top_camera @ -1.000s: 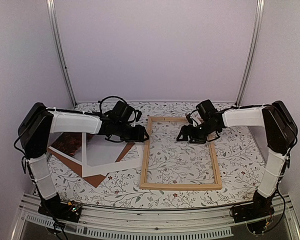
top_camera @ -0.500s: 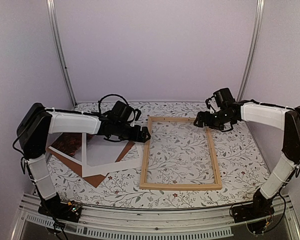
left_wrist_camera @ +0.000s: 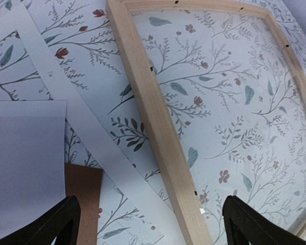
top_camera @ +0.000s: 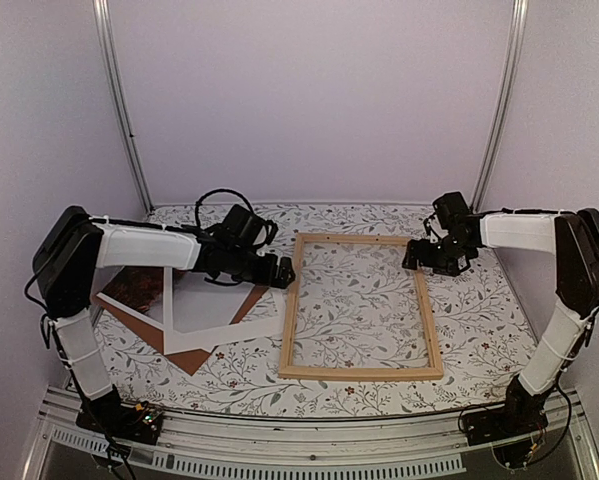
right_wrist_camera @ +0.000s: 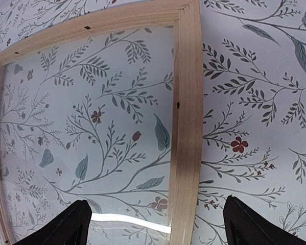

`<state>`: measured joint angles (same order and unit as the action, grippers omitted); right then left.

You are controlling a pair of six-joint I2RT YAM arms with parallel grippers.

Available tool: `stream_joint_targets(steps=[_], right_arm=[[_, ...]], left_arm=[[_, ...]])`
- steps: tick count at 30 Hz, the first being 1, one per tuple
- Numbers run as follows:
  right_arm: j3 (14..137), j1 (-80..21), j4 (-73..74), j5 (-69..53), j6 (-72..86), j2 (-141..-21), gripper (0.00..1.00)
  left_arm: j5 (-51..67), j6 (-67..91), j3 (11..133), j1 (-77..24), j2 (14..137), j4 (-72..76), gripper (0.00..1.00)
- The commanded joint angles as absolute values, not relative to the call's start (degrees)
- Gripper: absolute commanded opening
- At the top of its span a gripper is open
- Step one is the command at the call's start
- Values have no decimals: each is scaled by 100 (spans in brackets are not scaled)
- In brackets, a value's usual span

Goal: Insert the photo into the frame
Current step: Move the frame body to the center of the board.

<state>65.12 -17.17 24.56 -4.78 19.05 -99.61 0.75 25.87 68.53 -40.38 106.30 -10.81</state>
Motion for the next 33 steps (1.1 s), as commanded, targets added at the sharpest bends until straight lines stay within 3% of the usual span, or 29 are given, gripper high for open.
stream_joint_targets(steps=[1,12,21,33], right_arm=[[6251,-1734,2290,-519,1787,-9752,93],[6849,-3540,1922,-742,1883,-9783,94],[9039,-5003,2574,161,1847,-11493,92],[10625,-5572,2684,-1013,1922,-13017,91]], left_arm=[[-795,2354,6503,-3859,10082,-1540,99],[-845,2405,5605,-2704,9003,-1718,99],[-412,2507,5219,-1875,8581,-1617,100],[-290,2722,4910,-1591,8640,-1312,100]])
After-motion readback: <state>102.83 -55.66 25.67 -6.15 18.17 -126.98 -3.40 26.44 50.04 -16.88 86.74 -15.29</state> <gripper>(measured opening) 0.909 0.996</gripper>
